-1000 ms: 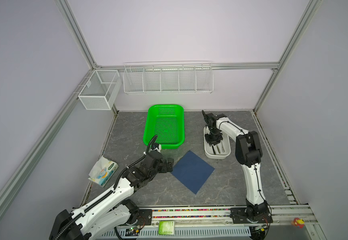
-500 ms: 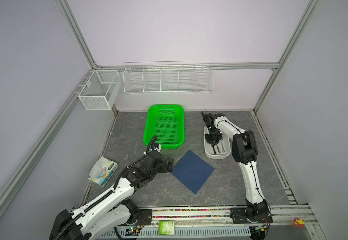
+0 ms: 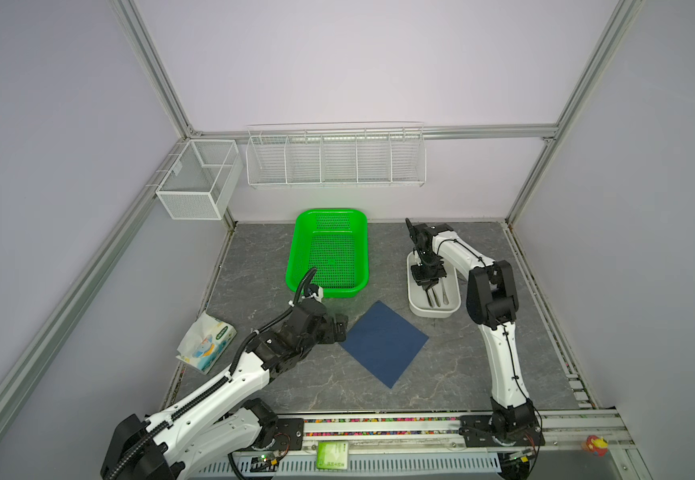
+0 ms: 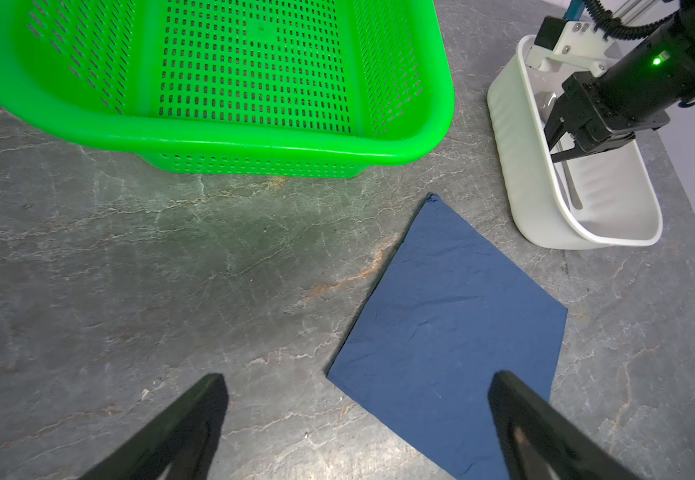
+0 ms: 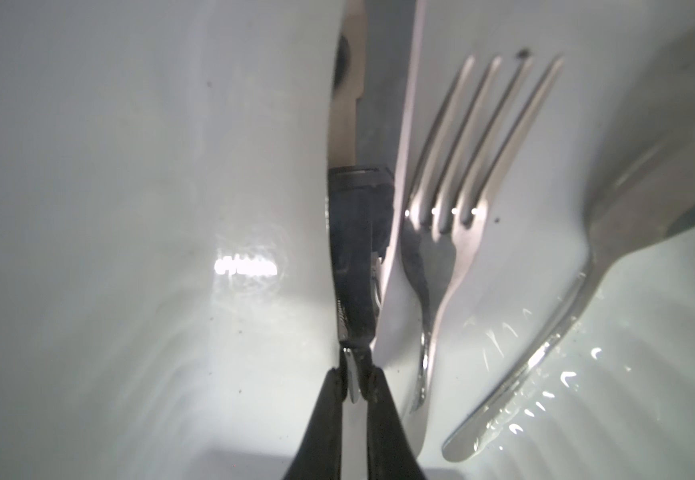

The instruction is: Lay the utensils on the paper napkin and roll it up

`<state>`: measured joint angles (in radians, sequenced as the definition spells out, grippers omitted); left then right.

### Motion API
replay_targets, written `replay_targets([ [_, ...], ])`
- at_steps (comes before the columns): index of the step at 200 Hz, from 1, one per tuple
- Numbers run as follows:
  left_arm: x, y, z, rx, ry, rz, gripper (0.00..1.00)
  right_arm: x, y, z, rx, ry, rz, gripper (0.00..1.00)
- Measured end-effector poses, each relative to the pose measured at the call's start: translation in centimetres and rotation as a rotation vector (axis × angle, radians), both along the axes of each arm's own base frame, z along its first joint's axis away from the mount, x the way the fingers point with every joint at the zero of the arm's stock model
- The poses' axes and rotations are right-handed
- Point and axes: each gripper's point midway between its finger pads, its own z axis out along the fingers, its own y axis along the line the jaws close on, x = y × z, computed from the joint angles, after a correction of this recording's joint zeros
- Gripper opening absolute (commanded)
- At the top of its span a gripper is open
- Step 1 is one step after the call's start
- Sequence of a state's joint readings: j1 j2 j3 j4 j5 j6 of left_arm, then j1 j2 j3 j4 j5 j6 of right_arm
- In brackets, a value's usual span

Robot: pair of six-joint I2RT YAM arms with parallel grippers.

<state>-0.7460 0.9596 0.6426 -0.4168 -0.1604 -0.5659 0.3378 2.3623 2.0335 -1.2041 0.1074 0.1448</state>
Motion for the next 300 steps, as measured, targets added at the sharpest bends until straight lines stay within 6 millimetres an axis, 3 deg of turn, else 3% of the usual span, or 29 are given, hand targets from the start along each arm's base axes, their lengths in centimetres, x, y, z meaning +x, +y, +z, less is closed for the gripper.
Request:
replay_targets([
  [67, 0.0, 0.0, 0.0, 0.002, 0.0, -0.001, 0.99, 0.5, -0.9, 1.5, -0.001, -0.032, -0.018, 0.08],
  [147, 0.0, 0.0, 0.0, 0.002, 0.0, -0.001, 0.99, 1.0, -2.7, 1.5, -0.032, -0.04, -0.063, 0.08],
  [179, 0.0, 0.0, 0.0, 0.001, -0.001, -0.001, 0.99, 1.7, -2.7, 0.8, -0.025, -0.039, -0.078, 0.1],
  [216, 0.0, 0.1, 0.2, -0.002, -0.008, 0.001, 0.99, 1.8, -2.8, 0.3, -0.035, -0.034, -0.085, 0.21],
  [300, 0.0, 0.1, 0.3, -0.002, -0.008, 0.002, 0.99, 1.8, -2.7, -0.8, -0.035, -0.013, -0.053, 0.23],
])
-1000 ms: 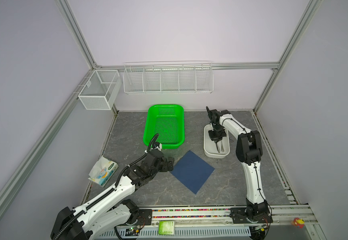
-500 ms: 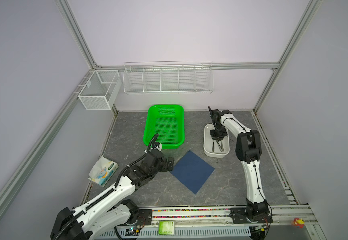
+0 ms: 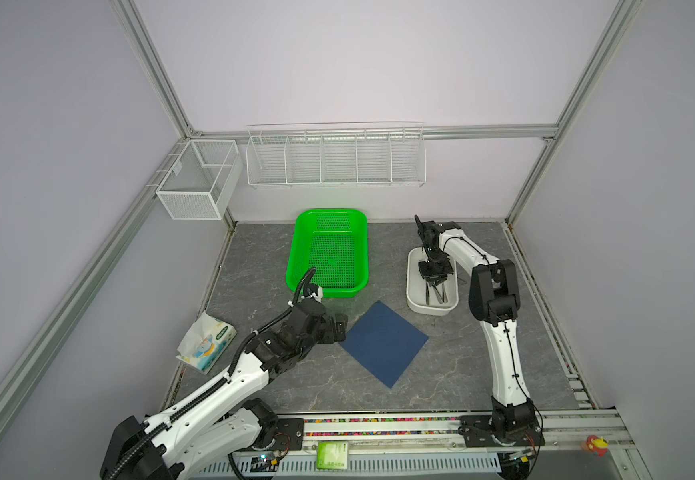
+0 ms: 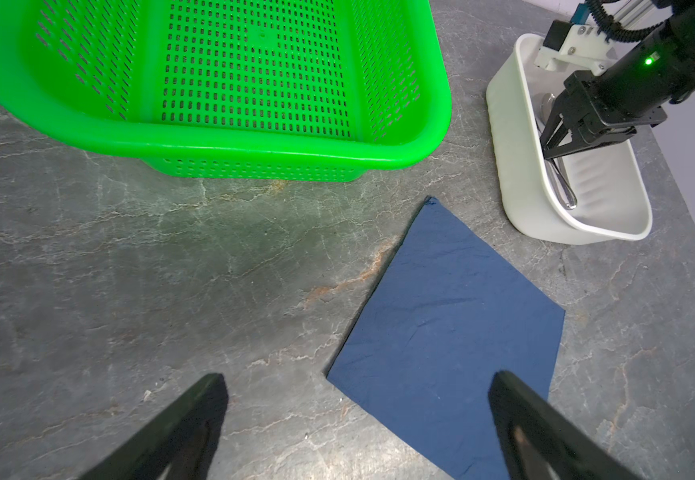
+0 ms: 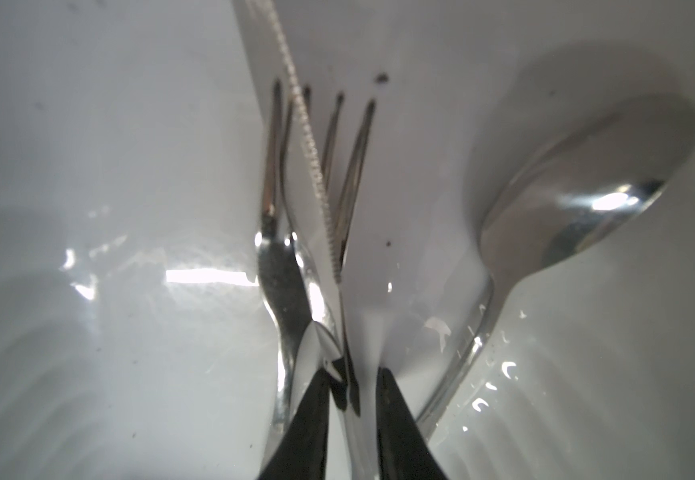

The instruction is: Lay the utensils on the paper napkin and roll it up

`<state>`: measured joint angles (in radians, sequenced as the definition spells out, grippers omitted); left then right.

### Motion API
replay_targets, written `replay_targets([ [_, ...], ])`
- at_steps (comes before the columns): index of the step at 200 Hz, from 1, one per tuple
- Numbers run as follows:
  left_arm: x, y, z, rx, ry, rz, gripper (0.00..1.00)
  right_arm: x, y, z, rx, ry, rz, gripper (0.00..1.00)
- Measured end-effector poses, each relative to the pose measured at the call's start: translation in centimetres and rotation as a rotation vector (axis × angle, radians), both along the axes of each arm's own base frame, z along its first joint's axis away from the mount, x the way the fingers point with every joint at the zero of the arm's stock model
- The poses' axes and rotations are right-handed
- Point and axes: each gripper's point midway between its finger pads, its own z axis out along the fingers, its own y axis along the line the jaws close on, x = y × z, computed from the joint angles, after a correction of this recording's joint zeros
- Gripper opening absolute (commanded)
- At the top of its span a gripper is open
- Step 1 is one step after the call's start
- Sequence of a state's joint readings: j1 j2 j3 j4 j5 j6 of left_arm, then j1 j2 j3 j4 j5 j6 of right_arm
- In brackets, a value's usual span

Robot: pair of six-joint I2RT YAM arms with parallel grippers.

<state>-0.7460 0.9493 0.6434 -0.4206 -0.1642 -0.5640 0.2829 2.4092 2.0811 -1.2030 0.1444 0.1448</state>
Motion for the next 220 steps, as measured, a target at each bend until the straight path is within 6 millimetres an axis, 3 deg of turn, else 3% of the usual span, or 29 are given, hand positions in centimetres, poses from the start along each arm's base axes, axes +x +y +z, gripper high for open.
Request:
replay_targets([
  [33, -0.1, 0.1, 0.1, -0.001, -0.001, 0.001, 0.99, 0.0, 0.2, -0.2, 0.018, 0.005, 0.019, 0.1],
  [61, -0.1, 0.2, 0.2, 0.0, -0.005, 0.004, 0.99, -0.1, 0.6, 0.0, 0.039, 0.007, 0.032, 0.07],
  [90, 0.0, 0.2, 0.2, 0.002, -0.005, 0.006, 0.99, -0.2, 0.7, 0.6, 0.054, -0.007, 0.037, 0.07],
  [156, -0.1, 0.2, 0.2, 0.0, -0.007, 0.006, 0.99, -0.1, 0.6, 4.9, 0.098, -0.101, 0.03, 0.07],
  [199, -0.1, 0.3, 0.5, -0.005, -0.016, 0.009, 0.99, -0.9, 0.4, 4.2, 0.13, -0.076, 0.011, 0.07],
  [220, 0.0, 0.4, 0.6, -0.005, -0.02, 0.012, 0.99, -1.6, 1.0, 5.0, 0.177, -0.086, -0.001, 0.07],
])
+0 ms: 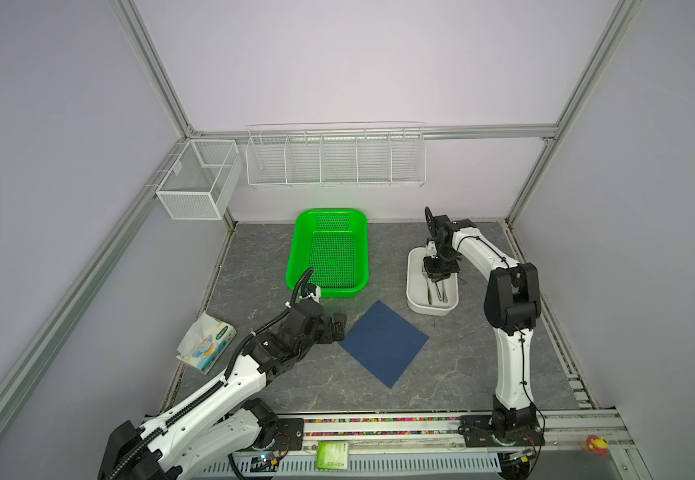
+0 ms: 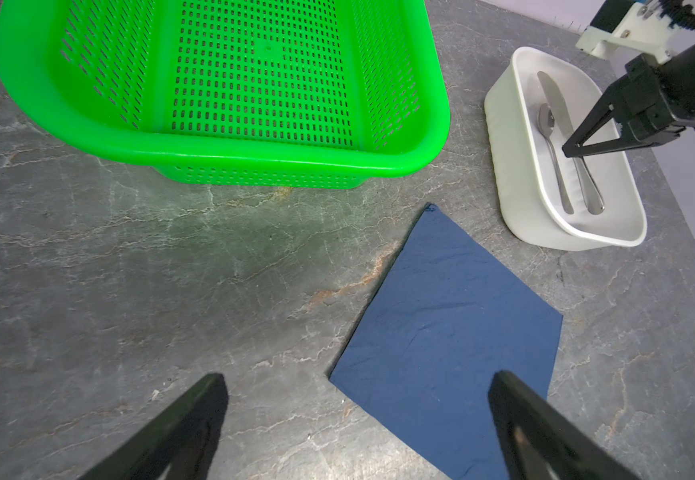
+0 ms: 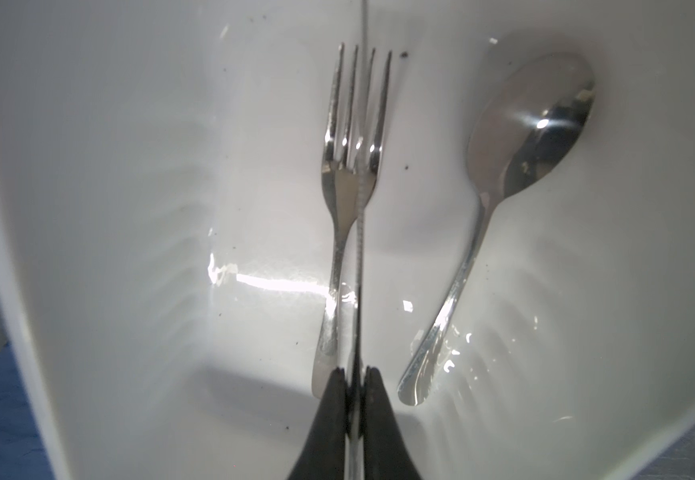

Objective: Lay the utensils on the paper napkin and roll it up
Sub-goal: 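Lift the silver knife from the tray and carry it over the napkin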

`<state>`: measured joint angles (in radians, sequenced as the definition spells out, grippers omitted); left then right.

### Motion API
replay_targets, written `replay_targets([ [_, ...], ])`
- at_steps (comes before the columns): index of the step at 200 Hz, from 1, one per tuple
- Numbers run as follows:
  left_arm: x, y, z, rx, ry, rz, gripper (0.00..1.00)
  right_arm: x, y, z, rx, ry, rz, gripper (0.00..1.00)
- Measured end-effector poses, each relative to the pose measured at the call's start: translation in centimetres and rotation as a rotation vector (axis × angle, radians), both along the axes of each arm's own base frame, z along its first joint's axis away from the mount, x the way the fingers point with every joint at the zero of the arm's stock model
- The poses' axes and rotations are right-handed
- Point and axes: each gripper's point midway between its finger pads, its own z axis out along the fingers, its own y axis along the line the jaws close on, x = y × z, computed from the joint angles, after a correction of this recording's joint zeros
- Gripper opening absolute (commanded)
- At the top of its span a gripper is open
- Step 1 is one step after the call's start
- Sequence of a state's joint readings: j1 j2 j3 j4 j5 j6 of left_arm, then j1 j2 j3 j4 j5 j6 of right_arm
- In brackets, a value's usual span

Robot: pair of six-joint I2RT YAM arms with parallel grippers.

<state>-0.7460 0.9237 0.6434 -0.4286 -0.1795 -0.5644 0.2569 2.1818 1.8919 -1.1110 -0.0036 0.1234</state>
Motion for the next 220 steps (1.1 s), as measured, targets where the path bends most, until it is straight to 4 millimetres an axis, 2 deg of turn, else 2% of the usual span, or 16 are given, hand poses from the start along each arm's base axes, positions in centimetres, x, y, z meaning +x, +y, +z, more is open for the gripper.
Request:
replay_targets([
  [19, 0.0, 0.0, 0.1, 0.0, -0.003, 0.003, 0.99, -0.6, 0.9, 2.8, 0.076, -0.053, -0.008, 0.07],
  [49, 0.1, 0.1, 0.1, 0.0, -0.006, 0.009, 0.99, -2.7, 2.5, 8.6, 0.24, -0.173, -0.009, 0.07],
  [62, 0.2, 0.2, 0.2, 0.0, -0.011, 0.014, 0.99, -3.9, 3.2, 10.0, 0.306, -0.199, -0.006, 0.07],
  [75, 0.3, 0.3, 0.4, -0.001, -0.02, 0.022, 0.99, -5.2, 4.1, 10.4, 0.363, -0.199, -0.003, 0.07],
  [100, 0.5, 0.5, 1.0, -0.01, -0.042, 0.037, 0.99, -8.7, 6.7, 8.6, 0.441, -0.132, 0.017, 0.07],
  [127, 0.8, 0.6, 1.2, -0.016, -0.056, 0.05, 0.99, -13.4, 10.9, 5.1, 0.465, -0.015, 0.072, 0.07],
  [148, 0.9, 0.6, 1.4, -0.024, -0.061, 0.06, 0.99, -16.3, 14.1, 3.3, 0.476, 0.044, 0.113, 0.07],
  [177, 0.9, 0.6, 1.4, -0.026, -0.062, 0.06, 0.99, -17.3, 17.0, 1.3, 0.488, 0.081, 0.113, 0.07],
  [220, 0.8, 0.7, 1.0, -0.019, -0.055, 0.06, 0.99, -17.0, 18.2, -2.0, 0.476, 0.132, 0.063, 0.07],
])
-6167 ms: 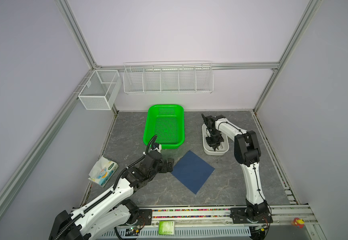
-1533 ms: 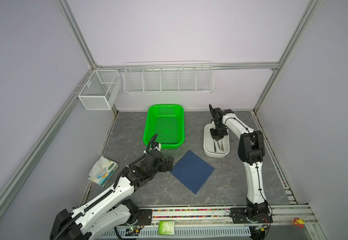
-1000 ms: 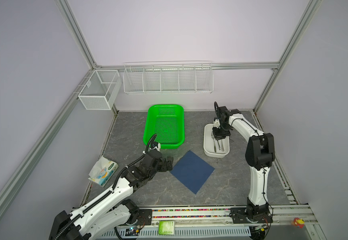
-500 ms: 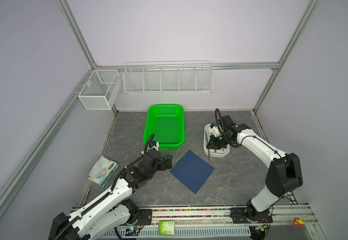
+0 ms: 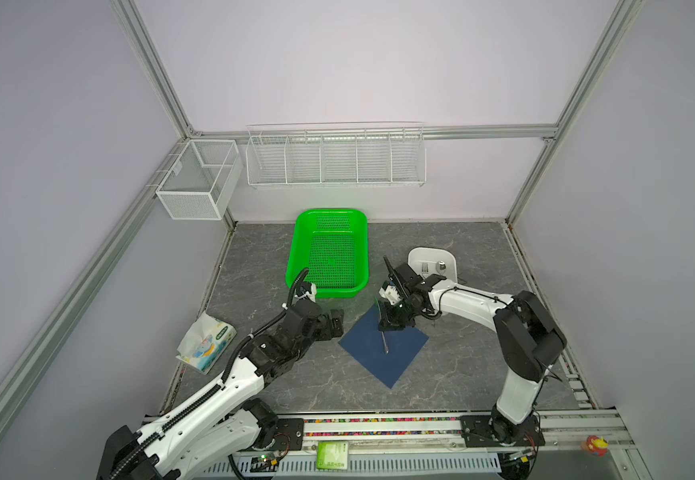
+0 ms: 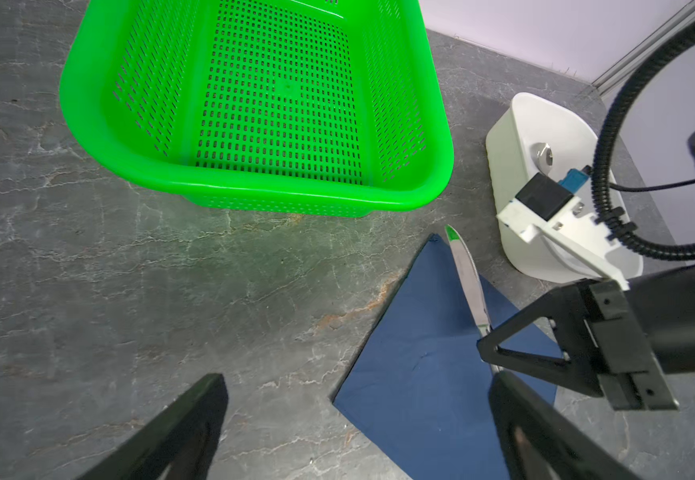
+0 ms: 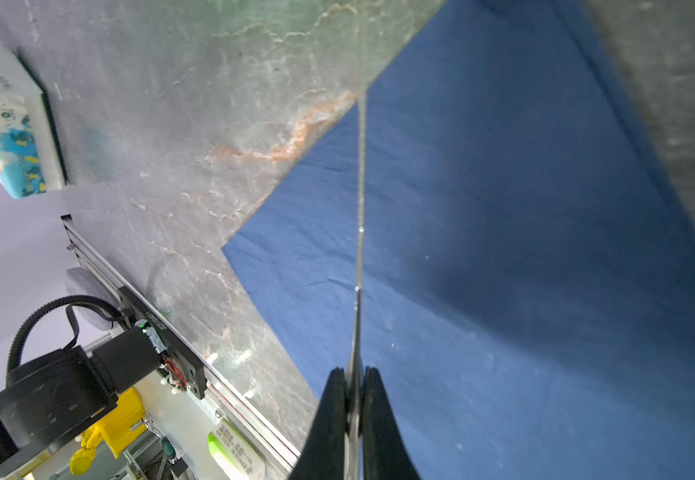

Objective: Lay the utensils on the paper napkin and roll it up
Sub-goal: 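Lift the silver knife from the tray and carry it over the napkin, then lower the knife onto the napkin while the left gripper moves toward it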

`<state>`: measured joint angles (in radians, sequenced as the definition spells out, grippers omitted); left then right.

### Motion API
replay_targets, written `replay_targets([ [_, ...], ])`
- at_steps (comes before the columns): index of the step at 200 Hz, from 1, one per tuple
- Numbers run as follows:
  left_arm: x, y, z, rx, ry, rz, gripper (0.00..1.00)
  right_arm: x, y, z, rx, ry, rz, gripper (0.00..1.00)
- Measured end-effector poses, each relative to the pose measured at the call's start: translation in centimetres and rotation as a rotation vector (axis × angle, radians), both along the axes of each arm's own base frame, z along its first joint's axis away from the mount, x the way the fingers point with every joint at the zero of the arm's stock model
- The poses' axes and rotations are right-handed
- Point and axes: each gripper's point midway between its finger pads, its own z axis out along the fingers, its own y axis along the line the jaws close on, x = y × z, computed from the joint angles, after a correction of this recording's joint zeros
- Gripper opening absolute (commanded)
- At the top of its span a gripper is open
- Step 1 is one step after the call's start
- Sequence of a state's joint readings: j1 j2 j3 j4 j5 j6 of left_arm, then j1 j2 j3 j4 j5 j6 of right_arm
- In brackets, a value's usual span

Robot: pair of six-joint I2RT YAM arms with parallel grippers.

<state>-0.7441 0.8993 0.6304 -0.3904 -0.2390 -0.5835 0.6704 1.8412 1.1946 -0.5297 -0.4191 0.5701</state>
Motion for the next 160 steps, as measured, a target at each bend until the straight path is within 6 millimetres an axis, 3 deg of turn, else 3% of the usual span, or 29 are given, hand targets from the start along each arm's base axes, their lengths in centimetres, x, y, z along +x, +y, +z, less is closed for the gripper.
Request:
replay_targets([
  [81, -0.1, 0.2, 0.0, -0.003, -0.003, 0.001, 0.99, 0.0, -0.2, -3.1, -0.042, 0.045, -0.014, 0.08],
  [160, -0.1, 0.3, -0.2, -0.001, 0.0, 0.003, 0.99, 0.3, 0.0, -3.0, -0.035, 0.033, -0.02, 0.08],
])
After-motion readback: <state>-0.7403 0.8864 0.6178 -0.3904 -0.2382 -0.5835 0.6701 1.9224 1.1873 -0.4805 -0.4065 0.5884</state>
